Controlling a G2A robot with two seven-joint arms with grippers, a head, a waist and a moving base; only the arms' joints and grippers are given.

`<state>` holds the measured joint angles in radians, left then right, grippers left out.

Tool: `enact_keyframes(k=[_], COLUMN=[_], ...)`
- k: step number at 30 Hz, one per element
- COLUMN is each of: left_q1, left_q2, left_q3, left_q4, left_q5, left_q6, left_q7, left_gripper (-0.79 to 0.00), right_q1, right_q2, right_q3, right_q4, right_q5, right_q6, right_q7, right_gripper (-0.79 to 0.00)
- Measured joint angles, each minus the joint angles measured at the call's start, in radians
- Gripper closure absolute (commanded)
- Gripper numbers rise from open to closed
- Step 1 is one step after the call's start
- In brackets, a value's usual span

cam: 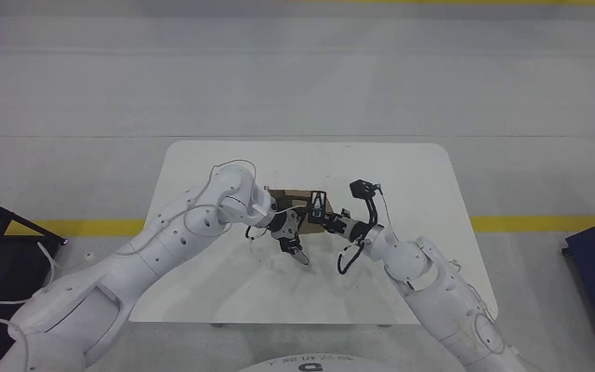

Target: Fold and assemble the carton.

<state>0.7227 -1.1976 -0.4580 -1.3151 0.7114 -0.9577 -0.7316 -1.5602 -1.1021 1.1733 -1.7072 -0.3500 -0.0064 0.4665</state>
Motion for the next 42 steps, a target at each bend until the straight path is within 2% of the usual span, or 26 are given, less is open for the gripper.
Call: enact_keyframes(k=[5,12,17,20,24,28,31,34,36,42], left_q1=[0.011,0.035,0.066,0.1,0.192,0.35,0.463,0.537,0.552,0.509], left_q2=[0.012,0.034,0.065,0.093,0.144,0.197,0.218,0.22,0.213,0.167], left_q3=[-0.018,-0.05,-0.109,-0.176,-0.323,-0.502,-0.579,-0.576,-0.545,-0.407], left_q4=[-0.017,-0.042,-0.099,-0.177,-0.307,-0.438,-0.508,-0.515,-0.505,-0.421], left_q5=[0.006,0.015,0.045,0.084,0.172,0.3,0.366,0.395,0.396,0.381], left_q6=[0.001,0.027,0.055,0.052,0.067,0.119,0.14,0.187,0.215,0.351], left_q7=[0.005,-0.008,0.004,0.052,0.175,0.299,0.365,0.398,0.411,0.467], left_gripper=[-0.785,-0.785,-0.785,-0.785,-0.785,-0.785,-0.785,-0.785,-0.785,-0.785], right_q1=[0.002,-0.034,-0.057,-0.064,-0.071,-0.077,-0.08,-0.084,-0.09,-0.158], right_q2=[0.0,0.006,0.01,0.01,0.01,0.01,0.01,0.009,0.009,0.018], right_q3=[0.026,0.071,0.087,0.089,0.095,0.101,0.104,0.118,0.138,0.245], right_q4=[0.018,0.015,0.003,-0.003,-0.006,-0.008,-0.011,-0.007,0.002,0.035], right_q5=[0.038,0.077,0.073,0.07,0.078,0.085,0.09,0.117,0.153,0.313], right_q6=[0.019,-0.043,-0.076,-0.083,-0.09,-0.091,-0.09,-0.09,-0.095,-0.235], right_q7=[-0.002,-0.003,0.002,-0.002,-0.009,-0.015,-0.023,-0.036,-0.047,-0.049], right_gripper=[-0.785,-0.785,-0.785,-0.785,-0.785,-0.785,-0.785,-0.785,-0.785,-0.785])
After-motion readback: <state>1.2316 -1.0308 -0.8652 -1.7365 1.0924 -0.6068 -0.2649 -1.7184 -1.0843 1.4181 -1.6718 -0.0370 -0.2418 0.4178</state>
